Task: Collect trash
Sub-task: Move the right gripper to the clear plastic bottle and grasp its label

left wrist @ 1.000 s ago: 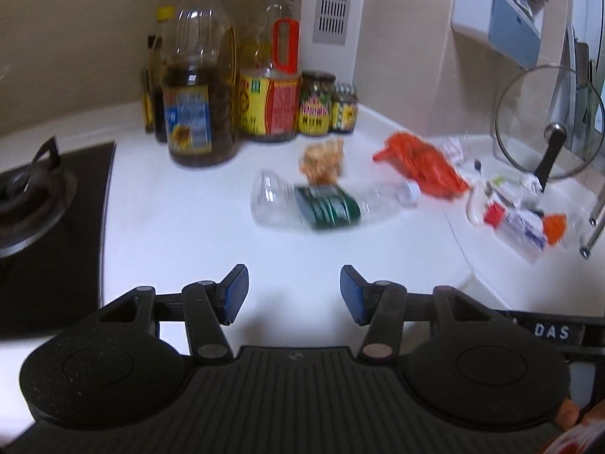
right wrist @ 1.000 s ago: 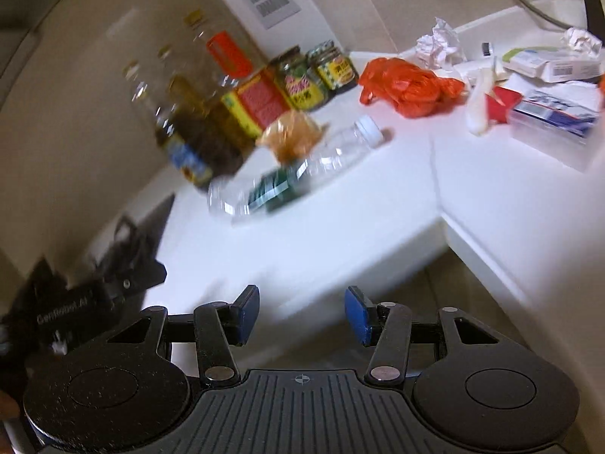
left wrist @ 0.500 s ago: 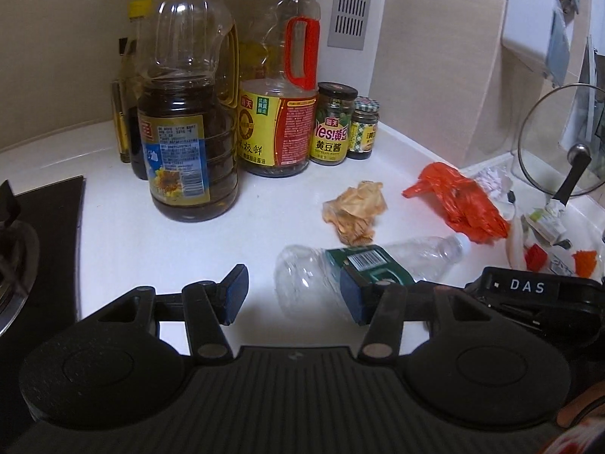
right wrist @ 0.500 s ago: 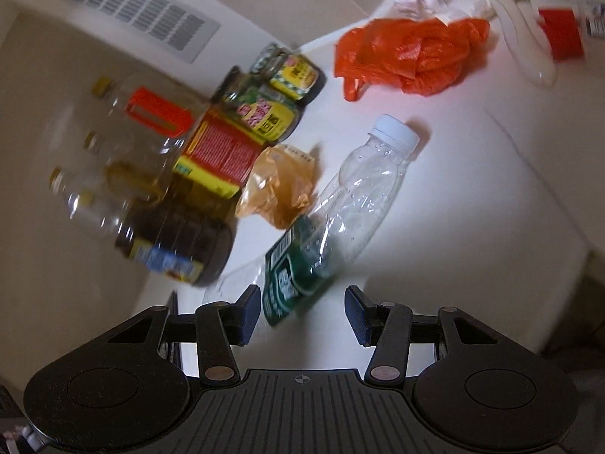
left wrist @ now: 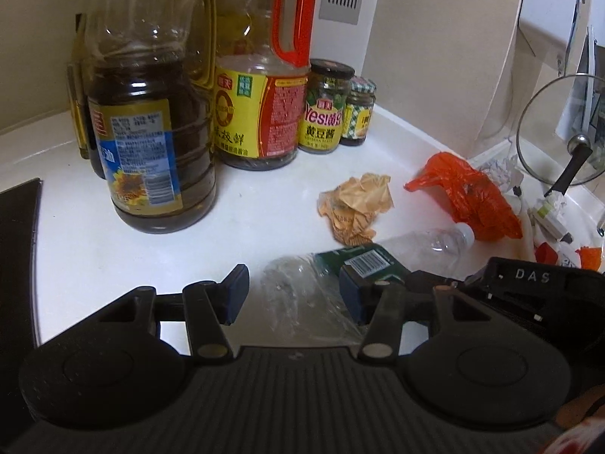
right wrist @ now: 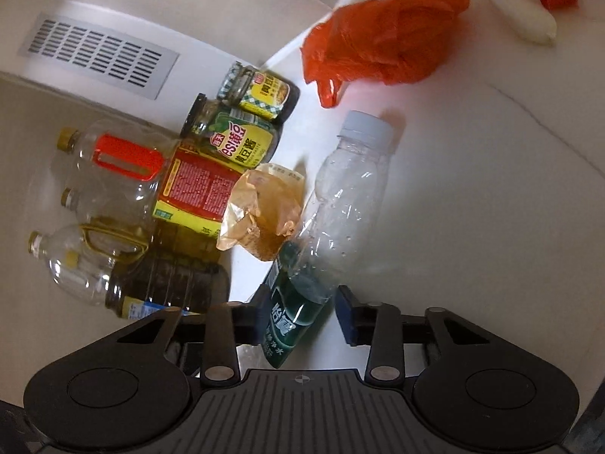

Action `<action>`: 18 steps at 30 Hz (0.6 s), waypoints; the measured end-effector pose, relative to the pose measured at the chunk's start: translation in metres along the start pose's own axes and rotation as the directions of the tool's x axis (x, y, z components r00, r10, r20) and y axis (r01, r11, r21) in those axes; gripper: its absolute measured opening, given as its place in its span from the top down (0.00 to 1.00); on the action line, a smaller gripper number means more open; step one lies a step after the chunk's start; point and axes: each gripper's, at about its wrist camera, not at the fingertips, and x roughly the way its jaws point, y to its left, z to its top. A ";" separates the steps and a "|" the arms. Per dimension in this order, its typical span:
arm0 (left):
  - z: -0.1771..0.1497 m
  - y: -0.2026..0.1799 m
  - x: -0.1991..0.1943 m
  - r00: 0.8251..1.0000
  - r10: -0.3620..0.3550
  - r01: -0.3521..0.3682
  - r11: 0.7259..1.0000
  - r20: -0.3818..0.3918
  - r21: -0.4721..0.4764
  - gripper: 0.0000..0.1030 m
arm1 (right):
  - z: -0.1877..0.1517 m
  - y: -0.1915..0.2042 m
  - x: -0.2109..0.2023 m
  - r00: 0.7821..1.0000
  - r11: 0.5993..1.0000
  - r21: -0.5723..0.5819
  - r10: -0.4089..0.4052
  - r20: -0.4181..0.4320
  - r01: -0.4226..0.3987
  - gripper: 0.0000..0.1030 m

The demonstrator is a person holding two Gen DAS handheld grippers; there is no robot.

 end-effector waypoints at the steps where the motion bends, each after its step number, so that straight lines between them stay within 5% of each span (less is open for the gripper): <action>1: 0.000 0.000 0.002 1.000 -0.005 0.005 1.000 -0.004 -0.001 0.59 | 0.000 0.000 0.000 1.000 1.000 0.005 0.000 -0.001 0.000 0.63; 7: -0.001 -0.007 0.007 0.999 -0.035 0.036 0.999 -0.027 0.026 0.74 | -0.001 0.001 0.002 1.000 1.000 -0.004 -0.004 0.004 0.004 0.64; 18: 0.003 -0.021 -0.005 0.991 -0.124 0.123 0.992 -0.047 -0.018 0.76 | 0.004 -0.016 -0.030 0.999 0.996 0.078 0.036 0.008 -0.037 0.68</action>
